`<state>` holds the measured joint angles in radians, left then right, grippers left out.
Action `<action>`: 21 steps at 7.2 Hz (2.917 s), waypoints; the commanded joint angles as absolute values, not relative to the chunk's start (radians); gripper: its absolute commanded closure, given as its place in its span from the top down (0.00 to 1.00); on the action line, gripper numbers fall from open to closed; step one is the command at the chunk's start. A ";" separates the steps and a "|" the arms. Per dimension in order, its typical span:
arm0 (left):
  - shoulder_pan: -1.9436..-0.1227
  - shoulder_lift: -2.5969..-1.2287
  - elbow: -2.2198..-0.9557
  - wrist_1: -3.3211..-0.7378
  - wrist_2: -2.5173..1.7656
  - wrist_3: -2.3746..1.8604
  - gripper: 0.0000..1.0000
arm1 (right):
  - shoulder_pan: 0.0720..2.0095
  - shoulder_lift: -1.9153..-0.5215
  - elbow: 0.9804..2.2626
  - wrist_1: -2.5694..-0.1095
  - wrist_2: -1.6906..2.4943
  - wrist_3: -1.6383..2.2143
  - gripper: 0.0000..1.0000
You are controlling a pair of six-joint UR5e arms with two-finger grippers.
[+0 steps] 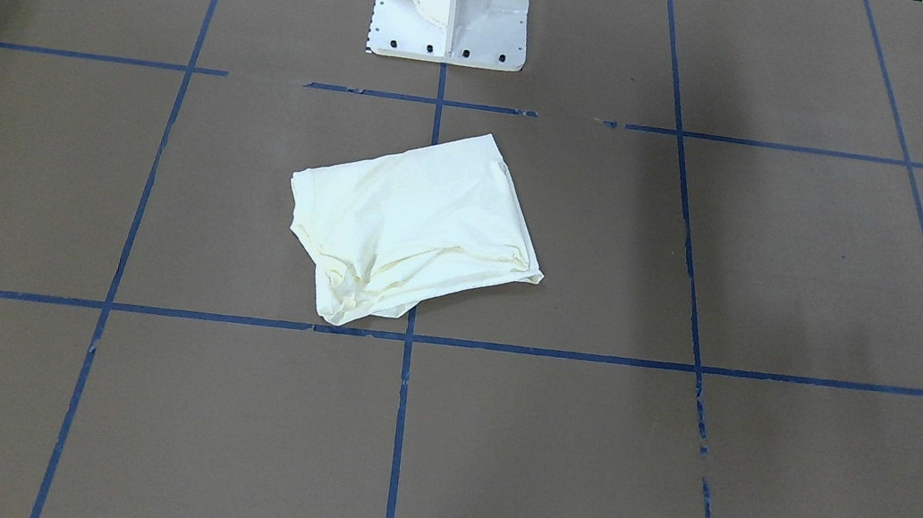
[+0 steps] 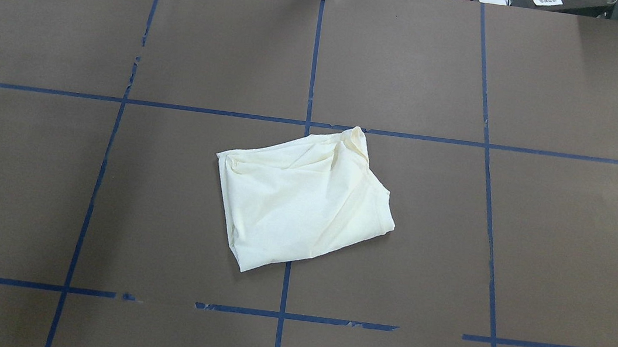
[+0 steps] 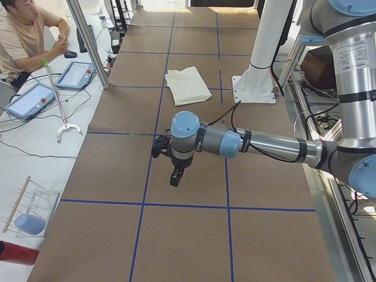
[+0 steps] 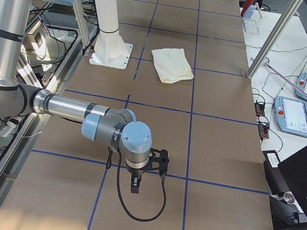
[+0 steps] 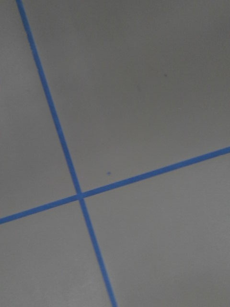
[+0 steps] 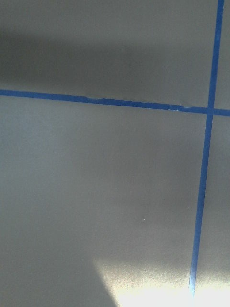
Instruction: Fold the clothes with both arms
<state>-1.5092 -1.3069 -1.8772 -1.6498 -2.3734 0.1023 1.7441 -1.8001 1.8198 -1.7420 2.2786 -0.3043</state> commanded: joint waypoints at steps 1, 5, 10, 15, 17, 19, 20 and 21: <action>-1.520 -1.308 -1.848 -1.584 -2.373 0.022 1.00 | 1.715 -1.799 1.871 -1.824 2.258 -0.302 1.00; -1.522 -1.328 -1.861 -1.614 -2.370 0.091 1.00 | 1.625 -1.802 1.864 -1.810 2.217 -0.247 1.00; -1.519 -1.328 -1.836 -1.615 -2.339 0.087 1.00 | 1.624 -1.801 1.852 -1.807 2.218 -0.248 1.00; -1.519 -1.327 -1.853 -1.595 -2.345 0.087 1.00 | 1.624 -1.798 1.841 -1.763 2.210 -0.249 1.00; -1.520 -1.328 -1.855 -1.563 -2.349 0.087 1.00 | 1.611 -1.798 1.754 -1.631 2.217 -0.245 1.00; -1.520 -1.328 -1.861 -1.569 -2.345 0.089 1.00 | 1.609 -1.795 1.749 -1.624 2.226 -0.244 1.00; -1.520 -1.328 -1.871 -1.569 -2.344 0.089 1.00 | 1.609 -1.795 1.749 -1.624 2.226 -0.245 1.00; -1.520 -1.328 -1.879 -1.569 -2.342 0.087 1.00 | 1.609 -1.795 1.749 -1.624 2.226 -0.245 1.00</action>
<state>-1.5201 -1.3285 -1.8689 -1.5687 -2.3441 0.0886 1.6096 -1.7949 1.7496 -1.6259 2.2247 -0.2451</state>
